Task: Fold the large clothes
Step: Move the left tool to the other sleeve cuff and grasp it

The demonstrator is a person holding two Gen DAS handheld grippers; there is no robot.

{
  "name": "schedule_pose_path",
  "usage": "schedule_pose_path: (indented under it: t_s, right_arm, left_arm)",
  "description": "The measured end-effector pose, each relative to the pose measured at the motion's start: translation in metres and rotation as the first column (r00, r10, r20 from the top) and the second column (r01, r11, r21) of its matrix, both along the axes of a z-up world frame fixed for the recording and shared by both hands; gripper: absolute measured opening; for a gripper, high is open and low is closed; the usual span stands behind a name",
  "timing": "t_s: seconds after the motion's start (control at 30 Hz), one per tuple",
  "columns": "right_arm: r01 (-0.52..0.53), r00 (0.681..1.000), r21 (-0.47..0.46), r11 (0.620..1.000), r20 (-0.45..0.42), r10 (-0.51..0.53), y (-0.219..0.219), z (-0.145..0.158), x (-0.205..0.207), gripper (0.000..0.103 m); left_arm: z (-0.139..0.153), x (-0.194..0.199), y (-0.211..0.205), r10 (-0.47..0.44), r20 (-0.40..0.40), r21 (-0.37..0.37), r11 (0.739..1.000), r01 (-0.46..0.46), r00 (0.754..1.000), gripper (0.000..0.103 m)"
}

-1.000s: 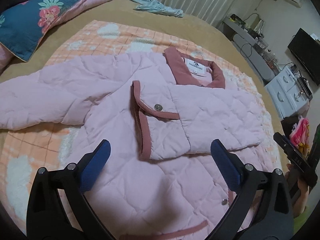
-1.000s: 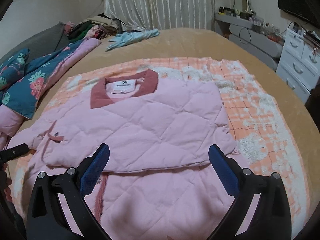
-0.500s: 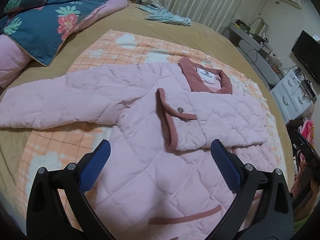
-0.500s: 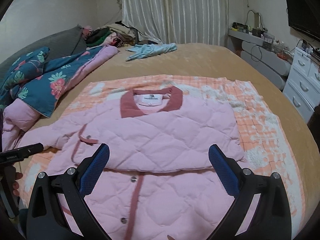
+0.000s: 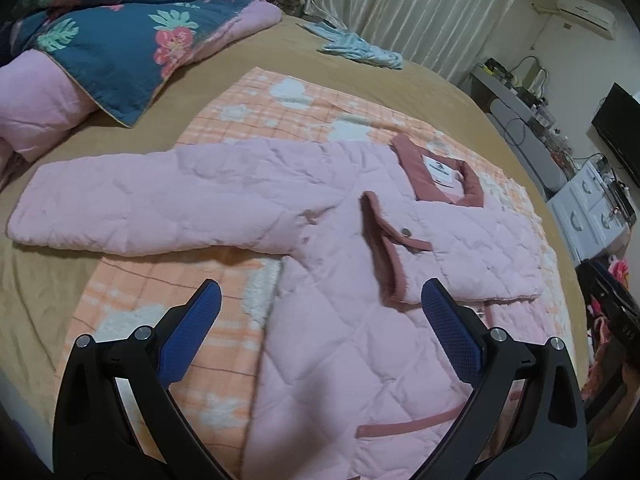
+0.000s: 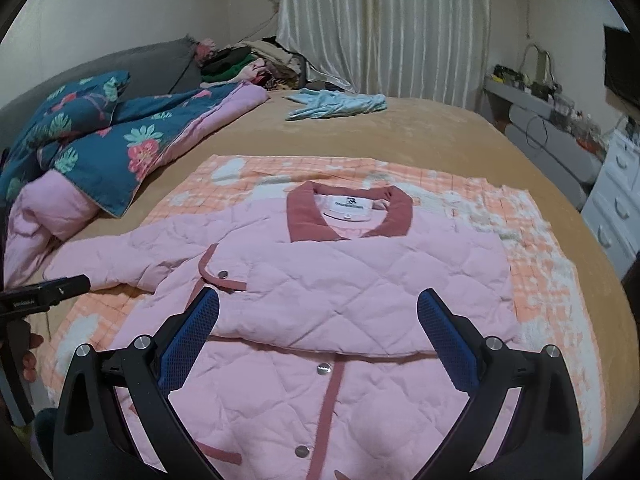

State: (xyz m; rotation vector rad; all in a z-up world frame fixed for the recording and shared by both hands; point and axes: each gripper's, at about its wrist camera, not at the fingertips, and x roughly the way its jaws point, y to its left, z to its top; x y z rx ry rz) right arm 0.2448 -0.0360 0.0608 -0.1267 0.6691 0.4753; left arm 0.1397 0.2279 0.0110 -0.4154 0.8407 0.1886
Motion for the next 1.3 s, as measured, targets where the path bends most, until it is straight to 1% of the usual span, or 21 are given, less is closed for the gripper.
schedule_pose_path:
  t_s: [0.2,0.37,0.63,0.83,1.0,1.1,1.2,1.3]
  right_arm:
    - [-0.046,0.999,-0.007,0.999,-0.002,0.046,0.031,0.004,-0.005,0.099]
    - [-0.08,0.996,-0.022,0.997,0.032,0.08,0.06,0.009,-0.015,0.099]
    - [-0.135,0.99,-0.044,0.99,0.023,0.136,0.106,0.002,-0.024,0.099]
    - [-0.18,0.982,-0.069,0.981,0.037,0.183,0.14,-0.001,-0.032,0.099]
    - [-0.217,0.974,-0.097,0.971,0.042,0.222,0.163,-0.003,-0.036,0.099]
    - [-0.238,0.969,-0.104,0.966,0.038,0.243,0.176,-0.004,-0.038,0.099]
    - [-0.259,0.964,-0.111,0.959,0.026,0.263,0.188,-0.009,-0.039,0.099]
    - [-0.278,0.959,-0.117,0.953,0.013,0.282,0.199,-0.016,-0.039,0.099]
  left_arm:
    - [-0.003,-0.011,0.024,0.036,0.004,-0.014,0.999,-0.036,0.999,0.094]
    - [-0.007,-0.024,0.048,0.082,0.008,-0.027,0.996,-0.082,0.997,0.094]
    - [-0.024,-0.038,0.088,0.164,-0.015,-0.063,0.984,-0.165,0.986,0.094]
    - [-0.043,-0.045,0.114,0.219,-0.04,-0.099,0.97,-0.222,0.975,0.094]
    - [-0.052,-0.053,0.131,0.265,-0.045,-0.118,0.956,-0.268,0.963,0.094]
    - [-0.057,-0.058,0.143,0.294,-0.05,-0.133,0.945,-0.298,0.954,0.094]
    - [-0.061,-0.064,0.155,0.324,-0.051,-0.171,0.929,-0.327,0.945,0.094]
    - [-0.065,-0.069,0.167,0.353,-0.052,-0.177,0.917,-0.357,0.934,0.094]
